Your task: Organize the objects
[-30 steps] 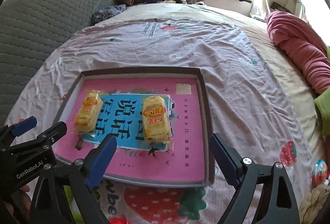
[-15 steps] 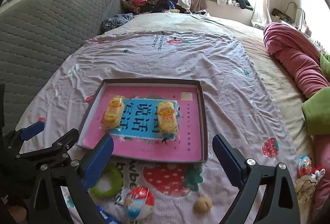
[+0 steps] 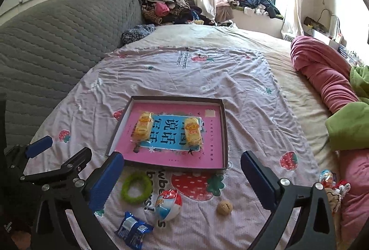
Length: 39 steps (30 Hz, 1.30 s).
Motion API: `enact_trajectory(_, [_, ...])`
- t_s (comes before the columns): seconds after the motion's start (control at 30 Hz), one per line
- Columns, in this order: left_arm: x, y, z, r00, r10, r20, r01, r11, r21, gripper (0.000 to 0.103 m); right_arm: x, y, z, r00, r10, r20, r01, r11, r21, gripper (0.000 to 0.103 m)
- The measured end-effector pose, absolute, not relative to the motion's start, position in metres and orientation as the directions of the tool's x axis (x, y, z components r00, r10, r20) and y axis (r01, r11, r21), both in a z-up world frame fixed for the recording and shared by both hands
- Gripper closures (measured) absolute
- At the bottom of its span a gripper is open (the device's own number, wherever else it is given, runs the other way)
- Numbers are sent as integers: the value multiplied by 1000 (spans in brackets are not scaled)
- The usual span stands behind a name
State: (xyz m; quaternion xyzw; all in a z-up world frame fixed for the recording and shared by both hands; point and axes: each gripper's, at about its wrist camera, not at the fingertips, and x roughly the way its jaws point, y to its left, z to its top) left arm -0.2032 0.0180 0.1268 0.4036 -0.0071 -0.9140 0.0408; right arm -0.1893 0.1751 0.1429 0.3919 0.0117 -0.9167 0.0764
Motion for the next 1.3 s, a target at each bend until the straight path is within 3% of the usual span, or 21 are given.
enact_trajectory(0.53, [-150,25,160,-704,-72,-707,52,-997,49,13,-134,185,180,-713,-129,-689,147,-989,33,1])
enact_trajectory(1.3, [-84,35,165,-706,-80,-703,39,-996,74,13,-65,212,192,-729,-99,-677,125,-992,11,1])
